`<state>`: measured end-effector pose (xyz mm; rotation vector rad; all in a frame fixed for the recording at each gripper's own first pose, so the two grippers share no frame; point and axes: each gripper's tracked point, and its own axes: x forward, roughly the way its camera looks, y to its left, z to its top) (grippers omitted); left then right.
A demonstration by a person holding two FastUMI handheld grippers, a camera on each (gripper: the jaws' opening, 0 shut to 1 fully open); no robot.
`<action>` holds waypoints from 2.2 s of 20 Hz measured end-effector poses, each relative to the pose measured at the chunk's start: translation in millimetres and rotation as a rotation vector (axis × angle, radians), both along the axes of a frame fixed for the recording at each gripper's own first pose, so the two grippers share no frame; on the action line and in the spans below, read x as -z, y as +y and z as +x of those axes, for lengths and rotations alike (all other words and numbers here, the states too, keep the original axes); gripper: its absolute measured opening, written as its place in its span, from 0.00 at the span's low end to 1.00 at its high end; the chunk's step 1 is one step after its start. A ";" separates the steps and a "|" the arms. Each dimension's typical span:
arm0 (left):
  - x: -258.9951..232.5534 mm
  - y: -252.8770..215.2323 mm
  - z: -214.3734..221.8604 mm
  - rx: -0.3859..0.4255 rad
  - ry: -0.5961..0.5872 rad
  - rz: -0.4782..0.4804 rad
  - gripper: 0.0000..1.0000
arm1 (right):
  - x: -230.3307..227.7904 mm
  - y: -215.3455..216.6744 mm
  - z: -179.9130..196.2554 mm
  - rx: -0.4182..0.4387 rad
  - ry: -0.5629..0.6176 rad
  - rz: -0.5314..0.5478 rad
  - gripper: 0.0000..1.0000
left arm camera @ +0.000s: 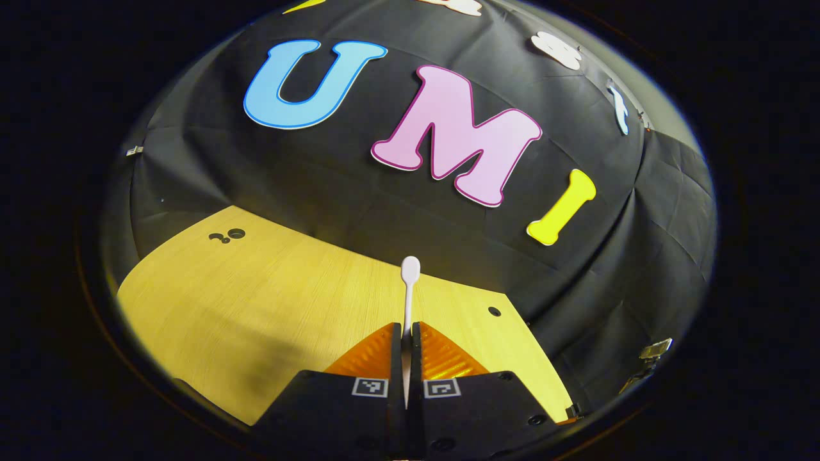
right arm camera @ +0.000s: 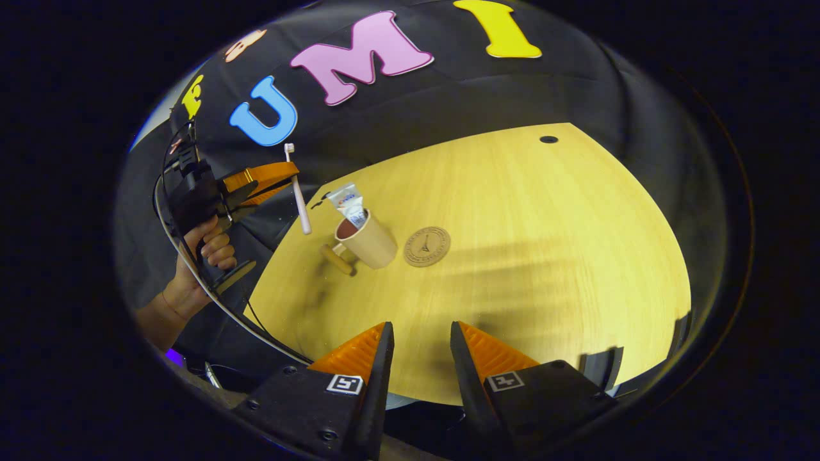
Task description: Put the toothbrush and toothpaste on the desktop into the cup, then pick up the cup and place it on the coaster on the desktop.
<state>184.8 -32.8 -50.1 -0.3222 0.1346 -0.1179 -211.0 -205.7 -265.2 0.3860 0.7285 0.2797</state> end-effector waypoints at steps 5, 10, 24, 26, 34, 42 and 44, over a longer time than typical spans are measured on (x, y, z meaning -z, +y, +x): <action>13.6 0.3 33.1 -0.015 -0.023 0.032 0.06 | 5.7 -30.1 -14.7 0.082 0.027 -0.006 0.55; 43.4 2.6 55.4 -0.041 0.029 0.054 0.06 | 5.6 -50.3 -20.3 0.129 0.037 -0.021 0.55; 85.4 -0.4 52.9 0.017 0.107 0.013 0.10 | 7.4 -60.6 -32.5 0.175 0.026 -0.023 0.55; 91.9 1.1 50.6 0.018 0.129 0.010 0.17 | 7.7 -59.8 -33.6 0.180 0.026 -0.018 0.55; 100.4 1.4 24.3 0.060 0.184 0.071 0.53 | 7.3 -46.6 -24.4 0.193 0.016 0.006 0.55; 127.1 5.5 -32.4 0.172 0.368 0.197 0.71 | 17.9 -39.0 -14.3 0.226 0.037 0.066 0.55; 139.3 5.8 -42.2 0.219 0.426 0.258 0.71 | 19.8 -35.2 -10.7 0.224 0.037 0.071 0.55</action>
